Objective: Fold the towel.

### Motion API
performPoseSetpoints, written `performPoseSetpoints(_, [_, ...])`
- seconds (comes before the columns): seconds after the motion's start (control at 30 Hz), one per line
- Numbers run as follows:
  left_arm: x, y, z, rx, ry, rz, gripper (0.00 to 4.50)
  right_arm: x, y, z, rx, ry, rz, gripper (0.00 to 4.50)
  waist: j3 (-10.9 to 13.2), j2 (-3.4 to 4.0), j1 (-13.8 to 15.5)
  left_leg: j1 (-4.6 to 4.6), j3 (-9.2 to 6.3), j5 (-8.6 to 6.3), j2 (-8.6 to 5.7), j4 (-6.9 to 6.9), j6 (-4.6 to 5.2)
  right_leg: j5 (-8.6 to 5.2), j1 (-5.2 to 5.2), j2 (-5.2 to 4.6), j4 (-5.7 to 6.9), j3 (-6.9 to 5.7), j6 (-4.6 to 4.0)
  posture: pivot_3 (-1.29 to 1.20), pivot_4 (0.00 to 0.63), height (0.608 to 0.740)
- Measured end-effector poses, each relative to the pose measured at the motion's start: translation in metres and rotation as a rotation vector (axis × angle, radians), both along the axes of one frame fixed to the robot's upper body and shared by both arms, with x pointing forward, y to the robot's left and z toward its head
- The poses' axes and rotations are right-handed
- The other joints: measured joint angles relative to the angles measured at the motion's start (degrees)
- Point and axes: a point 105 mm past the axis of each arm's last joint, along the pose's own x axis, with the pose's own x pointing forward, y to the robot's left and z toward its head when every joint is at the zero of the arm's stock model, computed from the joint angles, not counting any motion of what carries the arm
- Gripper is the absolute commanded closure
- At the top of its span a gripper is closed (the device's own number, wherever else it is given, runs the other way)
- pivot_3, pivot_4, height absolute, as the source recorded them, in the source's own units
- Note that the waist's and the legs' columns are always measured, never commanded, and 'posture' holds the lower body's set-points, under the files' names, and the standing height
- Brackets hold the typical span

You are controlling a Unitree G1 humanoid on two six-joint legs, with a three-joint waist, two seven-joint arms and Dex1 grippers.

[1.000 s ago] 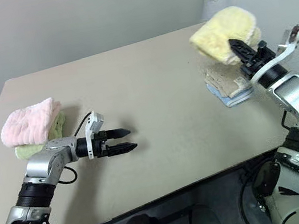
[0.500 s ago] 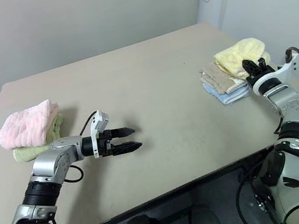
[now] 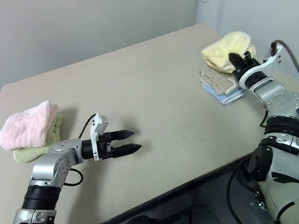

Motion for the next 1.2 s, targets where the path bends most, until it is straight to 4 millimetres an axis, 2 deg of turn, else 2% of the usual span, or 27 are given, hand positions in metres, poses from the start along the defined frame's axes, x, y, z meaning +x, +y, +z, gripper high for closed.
performPoseSetpoints(0.17, [0.001,0.004,-0.001,0.011,0.001,0.010,0.00,0.002,0.002,-0.026,0.052,0.086,-0.037,4.50,0.0,0.00,0.1,-0.01,0.03,0.00,-0.01,0.00,0.00,0.00,0.00,-0.02,-0.01,0.01,0.00,0.00,0.000,0.740])
performPoseSetpoints(0.23, [0.001,0.004,-0.001,0.011,-0.001,0.011,0.00,0.002,0.002,-0.030,0.056,0.101,-0.042,3.76,0.0,0.00,0.0,0.00,0.05,0.00,-0.01,0.01,0.00,0.00,0.00,-0.03,-0.01,0.03,-0.01,0.00,0.000,0.740])
performPoseSetpoints(0.27, [0.001,0.004,-0.001,0.012,-0.002,0.012,0.00,0.002,0.003,-0.030,0.057,0.100,-0.040,3.57,0.0,0.00,0.0,0.01,0.05,0.00,-0.01,0.01,0.00,0.00,0.00,-0.03,-0.01,0.04,-0.01,0.00,0.000,0.740])
performPoseSetpoints(0.47, [0.001,0.004,-0.001,0.012,-0.005,0.014,0.00,0.002,0.000,-0.034,0.065,0.125,-0.070,1.36,0.0,0.00,0.0,0.03,0.05,0.00,0.00,0.00,0.00,0.00,0.01,-0.03,0.00,0.05,-0.01,0.00,0.000,0.740])
performPoseSetpoints(0.6, [0.001,0.004,-0.001,0.011,-0.005,0.014,0.00,-0.001,-0.002,-0.034,0.066,0.127,-0.073,0.04,0.0,0.00,0.0,0.03,0.05,0.00,0.00,0.00,0.00,0.00,0.01,-0.04,0.00,0.07,-0.02,0.00,0.000,0.740])
performPoseSetpoints(0.73, [0.001,0.004,-0.001,0.011,-0.003,0.014,0.00,-0.008,0.002,-0.027,0.069,0.102,-0.019,0.04,0.0,0.00,0.1,0.02,0.05,0.00,0.01,0.00,0.00,0.00,0.01,-0.06,-0.01,0.09,-0.02,0.00,0.000,0.740])
performPoseSetpoints(0.87, [0.001,0.004,-0.001,0.009,0.000,0.014,0.00,-0.025,0.005,-0.015,0.065,0.053,0.049,0.04,0.0,0.00,0.2,0.00,0.03,-0.01,0.01,-0.02,0.02,0.00,-0.02,-0.08,-0.02,0.09,-0.01,0.00,0.000,0.740])
performPoseSetpoints(1.0, [0.002,0.006,-0.001,0.011,0.011,0.017,0.00,-0.052,0.006,-0.005,0.050,0.012,0.122,0.04,0.0,0.00,0.3,-0.01,0.03,-0.02,0.02,-0.05,0.03,-0.01,-0.02,-0.17,-0.04,0.08,-0.02,0.00,0.000,0.740])
performPoseSetpoints(1.07, [0.004,0.006,-0.001,0.013,0.025,0.020,0.00,-0.069,0.004,-0.009,0.017,0.029,0.131,0.04,0.0,0.00,0.4,-0.02,0.03,-0.02,0.02,-0.04,0.03,-0.09,-0.03,-0.19,-0.05,0.08,-0.16,0.00,0.000,0.740])
performPoseSetpoints(1.2, [0.008,0.011,0.003,0.022,0.023,0.027,0.00,-0.115,0.004,-0.017,-0.061,0.062,0.182,0.04,0.0,-0.01,0.4,-0.10,0.03,-0.05,0.01,-0.04,0.07,-0.11,-0.06,-0.19,-0.08,0.06,-0.14,0.00,0.000,0.740])
